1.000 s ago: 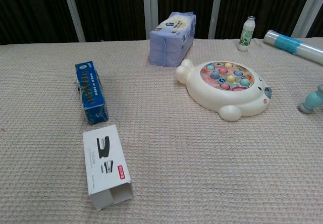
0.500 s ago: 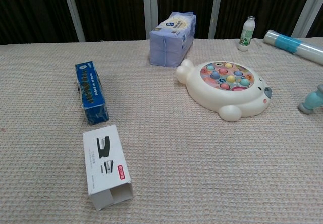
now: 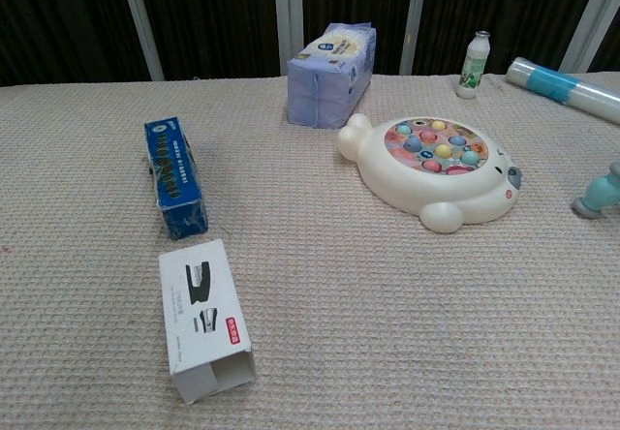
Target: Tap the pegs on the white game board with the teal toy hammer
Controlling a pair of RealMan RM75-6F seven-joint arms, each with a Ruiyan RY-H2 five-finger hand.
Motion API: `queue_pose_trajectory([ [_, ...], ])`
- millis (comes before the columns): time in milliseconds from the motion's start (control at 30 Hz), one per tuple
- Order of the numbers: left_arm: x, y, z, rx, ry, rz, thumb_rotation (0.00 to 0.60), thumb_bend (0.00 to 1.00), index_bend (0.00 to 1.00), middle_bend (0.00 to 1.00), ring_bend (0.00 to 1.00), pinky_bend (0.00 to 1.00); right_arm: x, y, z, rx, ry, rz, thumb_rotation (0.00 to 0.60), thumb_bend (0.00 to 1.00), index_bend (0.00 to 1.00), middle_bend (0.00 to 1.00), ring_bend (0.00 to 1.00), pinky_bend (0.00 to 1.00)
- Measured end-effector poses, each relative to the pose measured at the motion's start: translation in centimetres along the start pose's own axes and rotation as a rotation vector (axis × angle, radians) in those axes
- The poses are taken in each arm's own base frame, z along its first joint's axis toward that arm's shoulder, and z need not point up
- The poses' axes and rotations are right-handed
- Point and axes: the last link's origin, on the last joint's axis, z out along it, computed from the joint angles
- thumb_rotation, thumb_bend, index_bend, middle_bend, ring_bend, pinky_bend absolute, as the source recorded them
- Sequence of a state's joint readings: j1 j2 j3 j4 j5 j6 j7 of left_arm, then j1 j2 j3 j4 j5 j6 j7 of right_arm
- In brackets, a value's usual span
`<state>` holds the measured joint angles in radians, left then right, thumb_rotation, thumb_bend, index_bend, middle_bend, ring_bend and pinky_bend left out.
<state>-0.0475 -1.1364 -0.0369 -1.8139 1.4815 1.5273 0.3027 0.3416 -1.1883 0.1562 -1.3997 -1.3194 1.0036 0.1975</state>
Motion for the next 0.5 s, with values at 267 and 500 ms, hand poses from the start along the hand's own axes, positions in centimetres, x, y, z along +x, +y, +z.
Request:
queue_pose_trajectory([
  [267,0.1,0.0,0.1,0.004,-0.001,0.005,0.600,0.13,0.00,0.00,0.00,0.00,-1.5,-0.7,4.7,-0.008,-0.099,-0.003,0.600,0.24,0.16,0.14,0.00,0.00],
  [500,0.0,0.2,0.2,0.001,-0.009,0.008,0.600,0.13,0.00,0.00,0.00,0.00,-2.2,-0.3,6.0,-0.034,-0.121,0.007,0.600,0.34,0.24,0.21,0.04,0.00],
])
